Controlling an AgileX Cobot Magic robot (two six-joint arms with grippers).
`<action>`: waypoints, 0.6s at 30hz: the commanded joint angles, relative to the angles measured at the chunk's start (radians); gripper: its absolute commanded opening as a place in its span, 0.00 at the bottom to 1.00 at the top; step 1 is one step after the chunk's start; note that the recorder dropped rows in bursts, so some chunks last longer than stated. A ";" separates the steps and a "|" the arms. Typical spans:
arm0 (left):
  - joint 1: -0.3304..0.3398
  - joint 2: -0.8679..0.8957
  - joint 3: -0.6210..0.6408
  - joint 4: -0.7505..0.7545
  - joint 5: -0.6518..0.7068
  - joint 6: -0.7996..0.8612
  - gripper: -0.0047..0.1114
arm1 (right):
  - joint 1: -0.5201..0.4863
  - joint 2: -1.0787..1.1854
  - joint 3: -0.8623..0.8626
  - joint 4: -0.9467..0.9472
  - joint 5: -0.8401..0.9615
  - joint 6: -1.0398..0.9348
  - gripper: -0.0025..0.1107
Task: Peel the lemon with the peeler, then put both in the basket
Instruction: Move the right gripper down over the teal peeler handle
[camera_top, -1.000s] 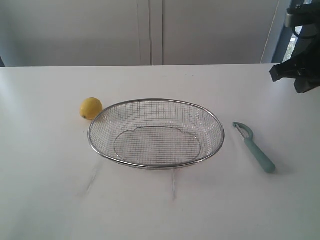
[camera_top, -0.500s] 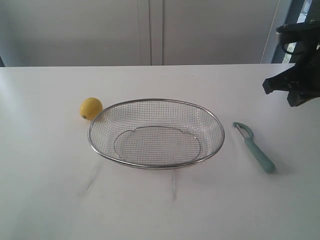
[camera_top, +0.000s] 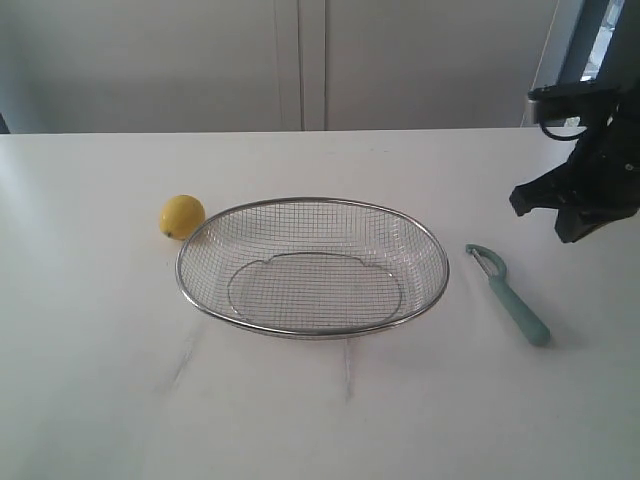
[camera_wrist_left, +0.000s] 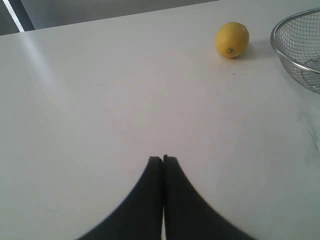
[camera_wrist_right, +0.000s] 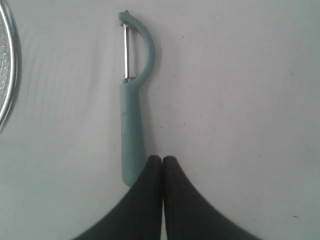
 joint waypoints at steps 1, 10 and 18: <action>0.003 -0.005 0.003 -0.002 0.004 -0.001 0.04 | 0.025 0.011 0.003 0.010 0.019 -0.047 0.02; 0.003 -0.005 0.003 -0.002 0.004 -0.001 0.04 | 0.090 0.081 0.003 0.012 0.062 -0.047 0.02; 0.003 -0.005 0.003 -0.002 0.004 -0.001 0.04 | 0.096 0.111 0.012 -0.017 0.060 -0.050 0.02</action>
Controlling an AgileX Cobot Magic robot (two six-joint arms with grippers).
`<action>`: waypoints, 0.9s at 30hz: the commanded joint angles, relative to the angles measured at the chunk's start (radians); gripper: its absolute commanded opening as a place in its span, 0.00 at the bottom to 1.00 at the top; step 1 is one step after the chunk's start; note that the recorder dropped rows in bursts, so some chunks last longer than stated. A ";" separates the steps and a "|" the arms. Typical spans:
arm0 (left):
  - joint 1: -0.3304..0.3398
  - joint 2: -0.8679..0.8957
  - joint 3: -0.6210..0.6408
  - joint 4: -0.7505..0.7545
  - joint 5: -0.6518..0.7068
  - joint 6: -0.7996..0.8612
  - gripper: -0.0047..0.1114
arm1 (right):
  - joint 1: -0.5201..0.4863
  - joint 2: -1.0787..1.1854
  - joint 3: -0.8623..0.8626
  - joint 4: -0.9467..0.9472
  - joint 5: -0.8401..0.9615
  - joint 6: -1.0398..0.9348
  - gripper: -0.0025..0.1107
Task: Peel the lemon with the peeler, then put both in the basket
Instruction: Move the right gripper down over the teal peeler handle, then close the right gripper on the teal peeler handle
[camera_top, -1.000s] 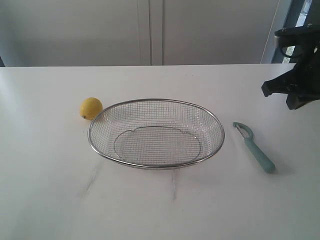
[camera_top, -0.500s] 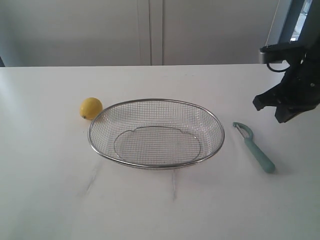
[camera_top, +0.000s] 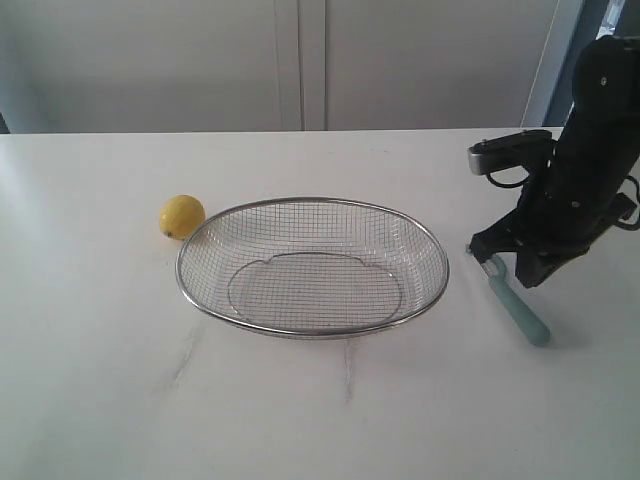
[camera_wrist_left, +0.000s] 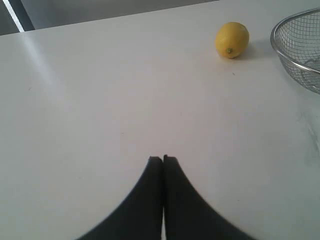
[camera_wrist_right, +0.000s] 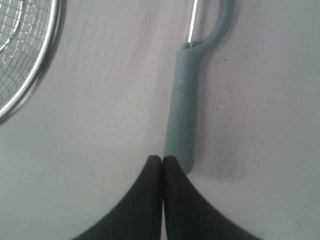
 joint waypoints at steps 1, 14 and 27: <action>0.003 -0.005 0.003 -0.002 0.004 -0.001 0.04 | 0.002 0.003 0.018 -0.027 -0.014 -0.024 0.02; 0.003 -0.005 0.003 -0.002 0.004 -0.001 0.04 | 0.002 0.011 0.062 -0.027 -0.098 -0.043 0.02; 0.003 -0.005 0.003 -0.002 0.004 -0.001 0.04 | 0.002 0.058 0.063 -0.027 -0.126 -0.038 0.38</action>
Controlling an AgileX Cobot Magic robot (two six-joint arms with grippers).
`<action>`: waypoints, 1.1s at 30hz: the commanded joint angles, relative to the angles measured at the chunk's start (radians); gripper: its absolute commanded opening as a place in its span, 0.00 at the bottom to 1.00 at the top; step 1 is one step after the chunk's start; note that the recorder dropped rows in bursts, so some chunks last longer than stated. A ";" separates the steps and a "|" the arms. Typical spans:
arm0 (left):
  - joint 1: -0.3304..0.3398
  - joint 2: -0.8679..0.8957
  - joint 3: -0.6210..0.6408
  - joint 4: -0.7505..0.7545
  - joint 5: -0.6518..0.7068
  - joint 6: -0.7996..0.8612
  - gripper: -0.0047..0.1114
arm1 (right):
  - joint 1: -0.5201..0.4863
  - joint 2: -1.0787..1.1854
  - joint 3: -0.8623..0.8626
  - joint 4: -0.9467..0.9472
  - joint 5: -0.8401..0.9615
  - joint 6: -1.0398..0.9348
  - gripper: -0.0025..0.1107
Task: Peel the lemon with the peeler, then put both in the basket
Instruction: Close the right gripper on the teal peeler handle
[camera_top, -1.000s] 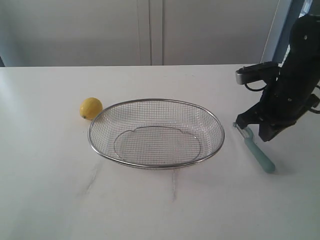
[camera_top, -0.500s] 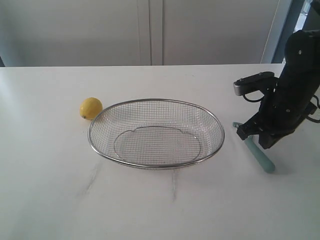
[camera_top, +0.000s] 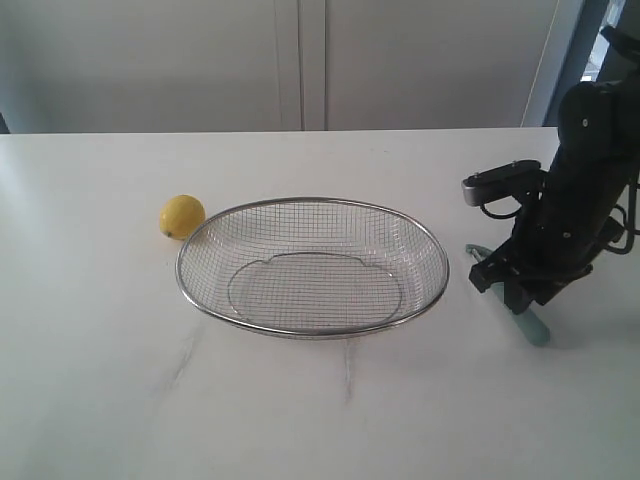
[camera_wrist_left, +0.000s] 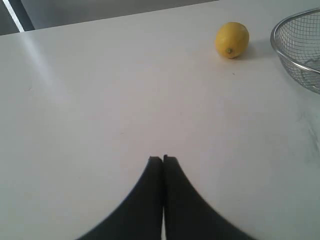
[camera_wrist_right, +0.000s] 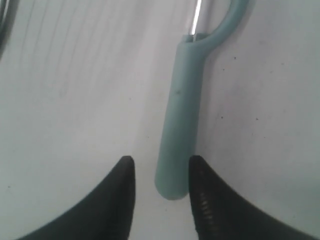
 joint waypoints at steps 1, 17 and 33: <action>0.003 -0.005 0.003 -0.002 0.004 -0.001 0.04 | 0.000 0.002 0.002 0.000 -0.037 -0.007 0.38; 0.003 -0.005 0.003 -0.002 0.004 -0.001 0.04 | -0.002 0.002 0.080 -0.027 -0.213 -0.010 0.38; 0.003 -0.005 0.003 -0.002 0.004 -0.001 0.04 | -0.002 0.003 0.092 -0.027 -0.243 -0.010 0.38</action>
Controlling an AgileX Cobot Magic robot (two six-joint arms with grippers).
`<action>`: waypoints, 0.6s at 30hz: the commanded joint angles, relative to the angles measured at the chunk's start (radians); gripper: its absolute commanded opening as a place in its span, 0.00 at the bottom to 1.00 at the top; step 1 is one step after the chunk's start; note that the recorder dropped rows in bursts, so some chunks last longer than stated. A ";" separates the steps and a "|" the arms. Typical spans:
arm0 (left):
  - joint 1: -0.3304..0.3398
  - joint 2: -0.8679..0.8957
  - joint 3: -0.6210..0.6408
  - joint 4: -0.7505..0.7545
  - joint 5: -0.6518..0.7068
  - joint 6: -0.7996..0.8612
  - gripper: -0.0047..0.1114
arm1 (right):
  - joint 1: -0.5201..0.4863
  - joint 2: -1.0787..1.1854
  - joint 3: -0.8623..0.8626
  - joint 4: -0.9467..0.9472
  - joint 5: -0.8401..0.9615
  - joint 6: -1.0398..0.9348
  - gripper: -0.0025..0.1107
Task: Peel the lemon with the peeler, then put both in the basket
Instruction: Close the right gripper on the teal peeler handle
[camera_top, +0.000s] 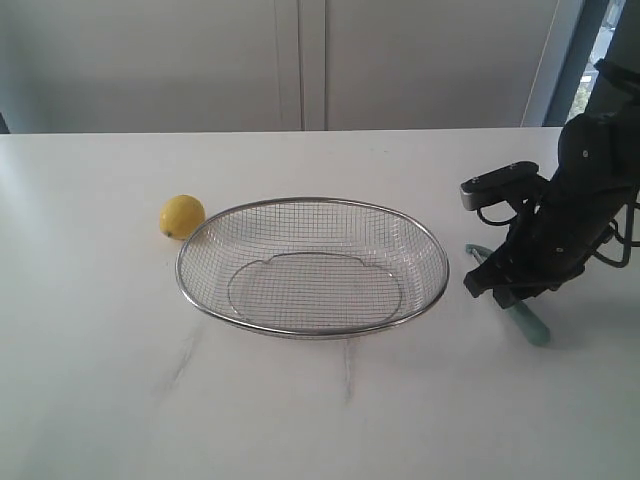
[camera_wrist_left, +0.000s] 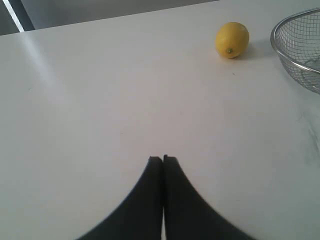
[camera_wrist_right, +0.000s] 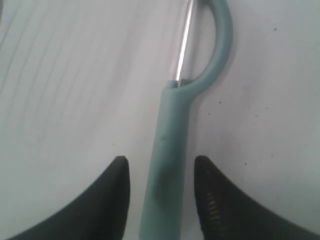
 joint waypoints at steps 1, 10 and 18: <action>0.003 -0.005 0.003 -0.002 0.004 -0.001 0.04 | -0.002 0.003 0.004 -0.005 -0.009 -0.007 0.38; 0.003 -0.005 0.003 -0.002 0.004 -0.001 0.04 | -0.002 0.044 0.004 -0.005 -0.005 -0.004 0.38; 0.003 -0.005 0.003 -0.002 0.004 -0.001 0.04 | -0.002 0.081 0.004 -0.005 -0.005 -0.004 0.38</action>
